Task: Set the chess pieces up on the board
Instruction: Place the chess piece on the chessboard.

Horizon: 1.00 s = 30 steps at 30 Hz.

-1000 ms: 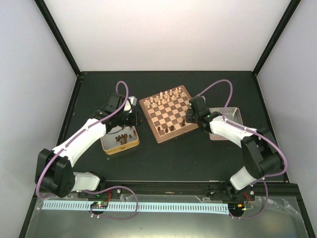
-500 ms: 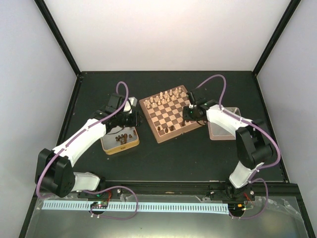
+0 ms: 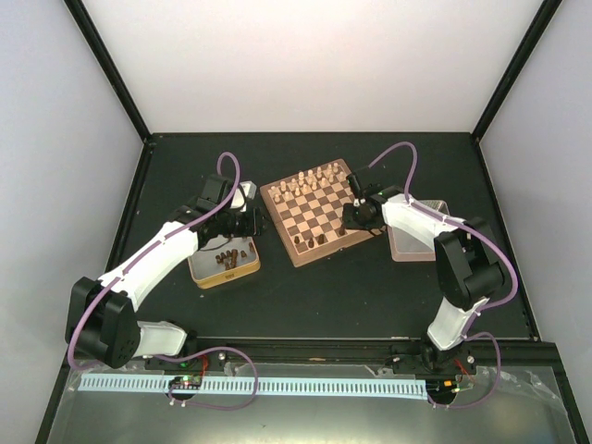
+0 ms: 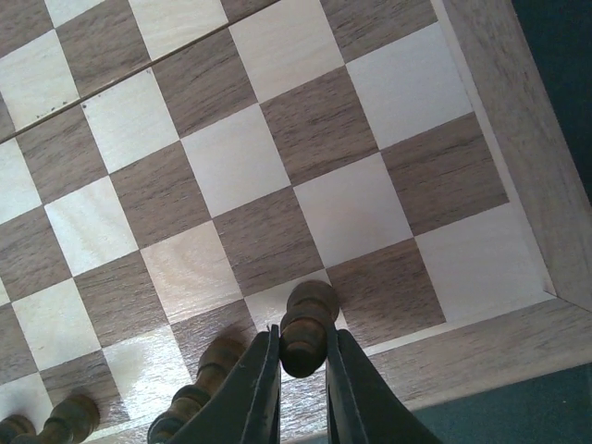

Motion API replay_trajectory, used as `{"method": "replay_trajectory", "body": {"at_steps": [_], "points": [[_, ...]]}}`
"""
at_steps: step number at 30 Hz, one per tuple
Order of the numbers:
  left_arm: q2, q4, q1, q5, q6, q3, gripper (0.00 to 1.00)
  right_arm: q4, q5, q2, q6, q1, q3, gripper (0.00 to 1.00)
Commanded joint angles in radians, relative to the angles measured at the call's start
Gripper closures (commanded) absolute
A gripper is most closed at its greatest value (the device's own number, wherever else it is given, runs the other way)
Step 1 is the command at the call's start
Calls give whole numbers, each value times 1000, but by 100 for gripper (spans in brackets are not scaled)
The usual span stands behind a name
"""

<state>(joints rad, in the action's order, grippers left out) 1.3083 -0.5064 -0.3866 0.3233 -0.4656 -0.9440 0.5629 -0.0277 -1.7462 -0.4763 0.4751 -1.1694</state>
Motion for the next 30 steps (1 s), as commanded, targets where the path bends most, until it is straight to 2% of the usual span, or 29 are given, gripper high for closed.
{"method": "replay_trajectory", "body": {"at_steps": [1, 9, 30], "points": [[-12, 14, 6, 21, 11, 1, 50, 22, -28, -7, 19, -1, -31, 88], [-11, 23, 6, 24, 5, 7, 50, 49, 40, 14, 39, 0, -18, 89], [-12, 28, 6, 28, 0, 2, 50, 87, 41, 1, 18, 3, -24, 88]]}}
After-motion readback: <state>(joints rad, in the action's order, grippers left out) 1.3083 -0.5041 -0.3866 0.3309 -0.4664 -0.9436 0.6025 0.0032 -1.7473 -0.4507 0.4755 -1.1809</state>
